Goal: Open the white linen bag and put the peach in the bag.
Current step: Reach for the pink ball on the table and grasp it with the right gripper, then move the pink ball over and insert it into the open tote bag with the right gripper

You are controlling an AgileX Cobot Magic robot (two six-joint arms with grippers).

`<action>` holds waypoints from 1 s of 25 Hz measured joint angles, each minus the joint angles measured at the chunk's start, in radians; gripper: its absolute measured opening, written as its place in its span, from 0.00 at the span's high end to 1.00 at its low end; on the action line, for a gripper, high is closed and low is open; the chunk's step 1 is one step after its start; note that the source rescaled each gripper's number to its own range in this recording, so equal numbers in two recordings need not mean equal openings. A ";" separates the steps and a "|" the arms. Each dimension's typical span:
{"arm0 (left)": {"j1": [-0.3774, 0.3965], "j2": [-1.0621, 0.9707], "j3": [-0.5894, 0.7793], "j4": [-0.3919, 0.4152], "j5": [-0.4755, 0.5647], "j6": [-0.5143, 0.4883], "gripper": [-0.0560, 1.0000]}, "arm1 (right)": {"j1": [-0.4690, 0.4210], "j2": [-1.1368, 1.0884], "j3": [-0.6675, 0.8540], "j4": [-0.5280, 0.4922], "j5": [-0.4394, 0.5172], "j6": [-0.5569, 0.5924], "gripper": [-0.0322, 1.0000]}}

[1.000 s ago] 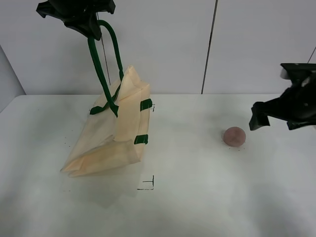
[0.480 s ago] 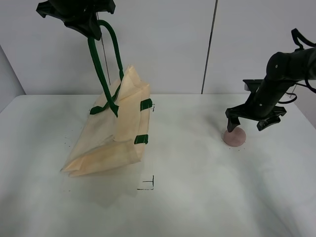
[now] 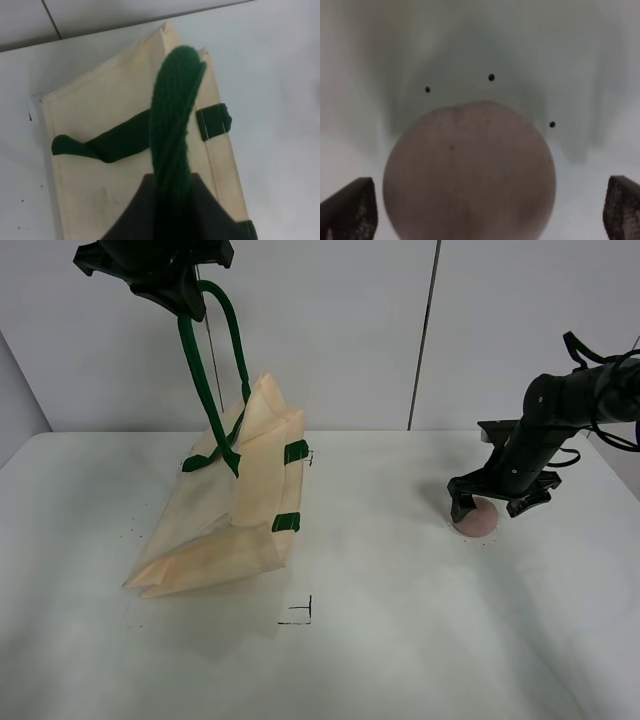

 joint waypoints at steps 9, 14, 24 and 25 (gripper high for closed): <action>0.000 0.000 0.000 0.000 0.000 0.000 0.95 | 0.000 0.019 0.000 0.042 -0.037 -0.028 0.34; 0.000 0.000 0.000 0.000 0.000 0.000 0.95 | 0.000 0.013 -0.005 0.058 -0.032 -0.040 0.94; 0.000 -0.001 0.000 0.000 0.000 0.010 0.95 | 0.009 -0.118 -0.156 0.233 0.149 -0.148 0.97; 0.000 -0.001 0.000 0.000 0.000 0.011 0.95 | 0.020 -0.132 -0.189 0.253 0.170 -0.162 0.97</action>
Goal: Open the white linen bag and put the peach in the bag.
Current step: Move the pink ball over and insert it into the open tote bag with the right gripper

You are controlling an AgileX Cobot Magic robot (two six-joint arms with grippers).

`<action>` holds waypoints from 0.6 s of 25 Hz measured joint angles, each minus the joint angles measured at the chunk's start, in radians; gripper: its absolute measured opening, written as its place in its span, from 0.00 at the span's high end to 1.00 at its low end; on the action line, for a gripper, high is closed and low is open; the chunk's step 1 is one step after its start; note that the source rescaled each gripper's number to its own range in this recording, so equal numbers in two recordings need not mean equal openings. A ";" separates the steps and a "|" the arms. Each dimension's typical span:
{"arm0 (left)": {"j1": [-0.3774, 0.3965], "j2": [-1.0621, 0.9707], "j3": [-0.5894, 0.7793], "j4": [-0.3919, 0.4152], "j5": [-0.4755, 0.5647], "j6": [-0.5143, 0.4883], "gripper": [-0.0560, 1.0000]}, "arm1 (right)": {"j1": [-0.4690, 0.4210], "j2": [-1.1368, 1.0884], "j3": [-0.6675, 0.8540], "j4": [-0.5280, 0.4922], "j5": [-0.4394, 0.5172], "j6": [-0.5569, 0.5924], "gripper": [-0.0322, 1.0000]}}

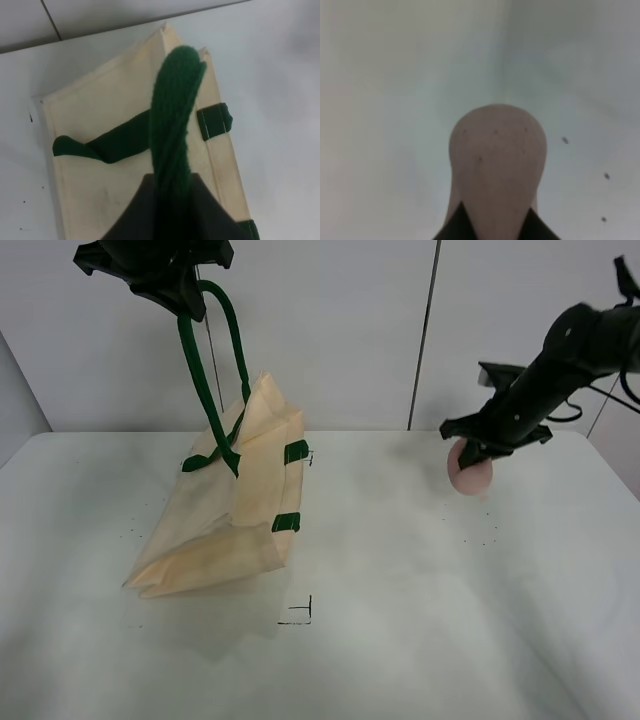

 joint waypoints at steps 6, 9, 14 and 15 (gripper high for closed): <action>0.000 -0.004 0.000 0.000 0.000 0.004 0.95 | 0.141 -0.019 -0.162 0.107 0.063 -0.046 0.97; 0.000 -0.019 0.000 0.012 0.000 0.007 0.95 | 0.233 -0.015 -0.179 0.168 0.015 -0.069 0.97; 0.000 -0.039 0.000 0.030 0.000 0.009 0.95 | 0.379 0.037 -0.181 0.249 -0.083 -0.137 0.97; 0.000 -0.039 0.000 0.030 0.000 0.009 0.95 | 0.400 0.053 -0.181 0.254 -0.105 -0.144 0.97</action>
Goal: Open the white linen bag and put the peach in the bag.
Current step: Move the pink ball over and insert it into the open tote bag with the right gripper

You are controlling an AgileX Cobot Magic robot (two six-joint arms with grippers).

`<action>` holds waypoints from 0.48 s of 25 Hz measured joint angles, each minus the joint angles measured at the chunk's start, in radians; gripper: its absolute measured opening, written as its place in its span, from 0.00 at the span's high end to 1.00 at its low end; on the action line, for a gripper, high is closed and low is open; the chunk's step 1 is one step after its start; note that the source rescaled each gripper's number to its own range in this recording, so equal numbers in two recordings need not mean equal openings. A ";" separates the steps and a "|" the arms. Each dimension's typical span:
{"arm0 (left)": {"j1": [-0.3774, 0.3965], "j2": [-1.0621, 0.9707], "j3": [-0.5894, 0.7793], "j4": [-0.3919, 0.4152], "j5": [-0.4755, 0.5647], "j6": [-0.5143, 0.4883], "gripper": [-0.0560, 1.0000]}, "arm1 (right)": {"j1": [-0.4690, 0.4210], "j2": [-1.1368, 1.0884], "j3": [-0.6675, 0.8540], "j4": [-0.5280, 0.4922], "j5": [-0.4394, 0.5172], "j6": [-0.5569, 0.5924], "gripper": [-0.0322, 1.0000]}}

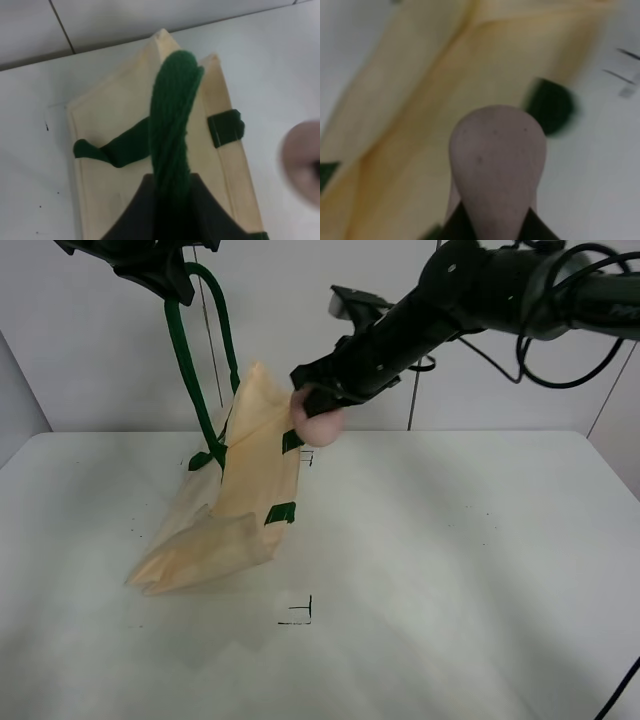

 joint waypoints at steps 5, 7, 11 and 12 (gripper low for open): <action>0.000 0.000 0.000 0.001 0.000 0.000 0.95 | 0.086 0.104 0.000 0.020 -0.094 -0.040 0.97; 0.000 0.000 0.000 0.001 0.000 0.000 0.95 | 0.110 0.134 0.000 0.028 -0.134 -0.063 0.97; 0.000 0.000 0.000 0.000 0.000 0.001 0.95 | 0.137 0.175 0.000 0.035 -0.219 -0.083 0.97; 0.000 0.000 0.000 0.000 0.000 0.002 0.95 | 0.138 0.184 0.000 0.038 -0.239 -0.085 0.97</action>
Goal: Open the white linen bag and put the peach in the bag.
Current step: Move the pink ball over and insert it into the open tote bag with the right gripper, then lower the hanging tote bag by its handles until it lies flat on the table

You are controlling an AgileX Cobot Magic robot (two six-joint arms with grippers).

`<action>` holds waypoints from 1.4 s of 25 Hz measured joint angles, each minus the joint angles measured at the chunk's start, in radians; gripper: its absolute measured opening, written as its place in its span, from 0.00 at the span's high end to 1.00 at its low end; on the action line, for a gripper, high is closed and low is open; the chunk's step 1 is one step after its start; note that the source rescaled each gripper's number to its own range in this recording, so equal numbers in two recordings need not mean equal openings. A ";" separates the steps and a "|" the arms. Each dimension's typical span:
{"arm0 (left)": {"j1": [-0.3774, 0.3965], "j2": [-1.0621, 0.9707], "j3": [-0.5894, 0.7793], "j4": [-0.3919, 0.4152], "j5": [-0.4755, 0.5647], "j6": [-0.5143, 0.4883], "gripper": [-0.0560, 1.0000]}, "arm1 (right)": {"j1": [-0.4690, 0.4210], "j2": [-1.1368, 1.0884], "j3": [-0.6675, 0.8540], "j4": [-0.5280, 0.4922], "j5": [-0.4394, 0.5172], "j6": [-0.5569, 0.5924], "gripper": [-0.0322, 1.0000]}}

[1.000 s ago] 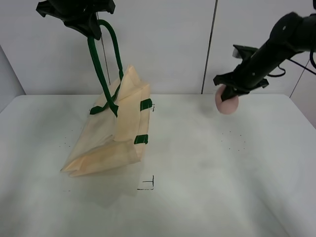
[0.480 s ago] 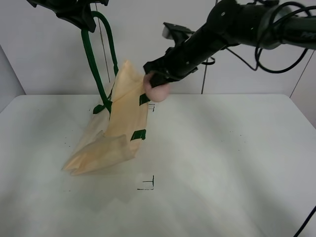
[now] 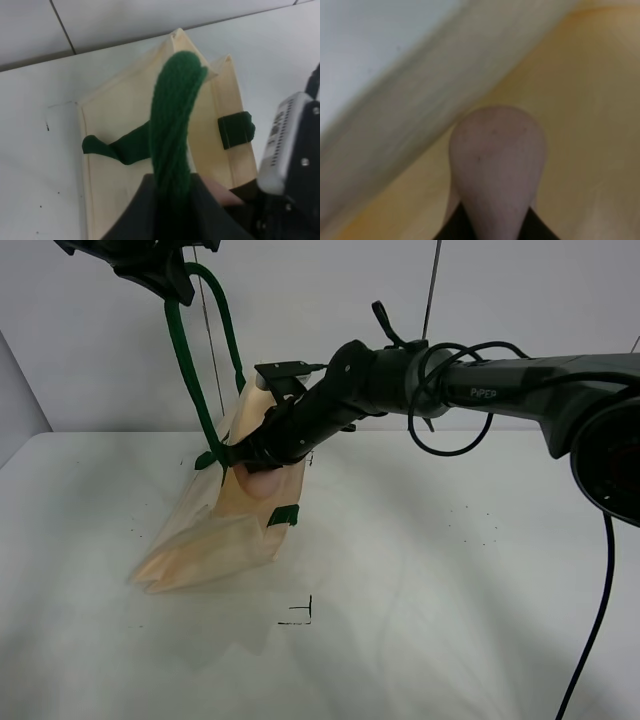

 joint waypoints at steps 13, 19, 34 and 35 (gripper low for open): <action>0.000 0.000 0.000 0.000 0.000 -0.001 0.95 | -0.002 0.017 -0.004 -0.015 -0.039 0.011 0.02; 0.000 0.000 0.000 0.000 0.000 -0.001 0.95 | -0.044 -0.015 -0.005 -0.158 0.185 0.180 0.00; 0.000 0.000 0.000 -0.014 0.000 -0.003 0.95 | -0.294 -0.072 -0.111 -0.540 0.569 0.549 0.00; 0.000 0.000 0.000 -0.014 0.000 -0.003 0.95 | -0.314 -0.072 -0.111 -0.542 0.572 0.549 0.00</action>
